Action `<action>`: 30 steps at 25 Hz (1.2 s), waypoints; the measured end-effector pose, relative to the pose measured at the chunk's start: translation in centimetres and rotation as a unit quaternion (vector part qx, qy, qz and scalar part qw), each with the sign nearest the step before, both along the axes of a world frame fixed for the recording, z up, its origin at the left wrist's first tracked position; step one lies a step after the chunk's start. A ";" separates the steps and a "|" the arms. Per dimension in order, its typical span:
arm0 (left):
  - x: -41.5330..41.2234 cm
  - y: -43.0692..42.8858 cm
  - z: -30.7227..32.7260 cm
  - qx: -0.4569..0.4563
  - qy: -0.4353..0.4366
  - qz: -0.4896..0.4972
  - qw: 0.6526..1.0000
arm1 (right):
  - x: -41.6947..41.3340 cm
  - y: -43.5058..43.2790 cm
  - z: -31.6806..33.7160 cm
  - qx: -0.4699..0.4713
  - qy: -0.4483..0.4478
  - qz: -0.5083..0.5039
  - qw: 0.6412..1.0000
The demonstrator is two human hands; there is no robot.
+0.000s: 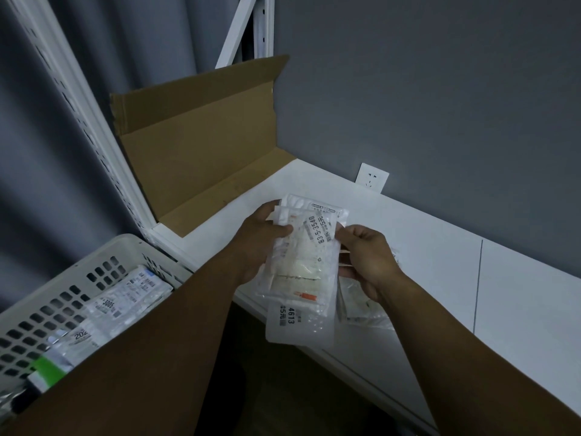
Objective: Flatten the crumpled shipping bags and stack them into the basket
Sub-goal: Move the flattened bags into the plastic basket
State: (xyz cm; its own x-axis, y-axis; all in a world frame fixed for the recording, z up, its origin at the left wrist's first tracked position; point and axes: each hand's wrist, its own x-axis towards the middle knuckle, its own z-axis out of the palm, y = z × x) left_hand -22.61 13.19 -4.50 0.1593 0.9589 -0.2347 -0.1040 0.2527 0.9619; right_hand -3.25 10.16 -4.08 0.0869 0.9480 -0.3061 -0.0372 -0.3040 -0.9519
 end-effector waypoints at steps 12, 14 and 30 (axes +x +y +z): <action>1.2 -0.2 -0.1 0.032 0.014 0.009 0.999 | -0.5 0.1 -0.6 0.001 -0.045 -0.031 0.998; 1.5 -0.2 -0.1 0.021 0.030 0.021 0.999 | -0.7 0.2 -0.7 -0.006 -0.052 -0.030 0.998; 2.6 -0.4 -1.7 -0.037 0.030 0.047 0.998 | -3.7 1.4 -2.7 0.044 -0.089 -0.092 0.991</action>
State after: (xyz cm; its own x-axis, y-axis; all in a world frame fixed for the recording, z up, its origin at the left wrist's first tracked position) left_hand -20.02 12.80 -6.16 0.0522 0.9485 -0.3124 -0.0734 0.3156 0.9461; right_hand -6.99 11.57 -6.79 0.3056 0.9334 -0.1880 0.0857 -0.2236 -0.9709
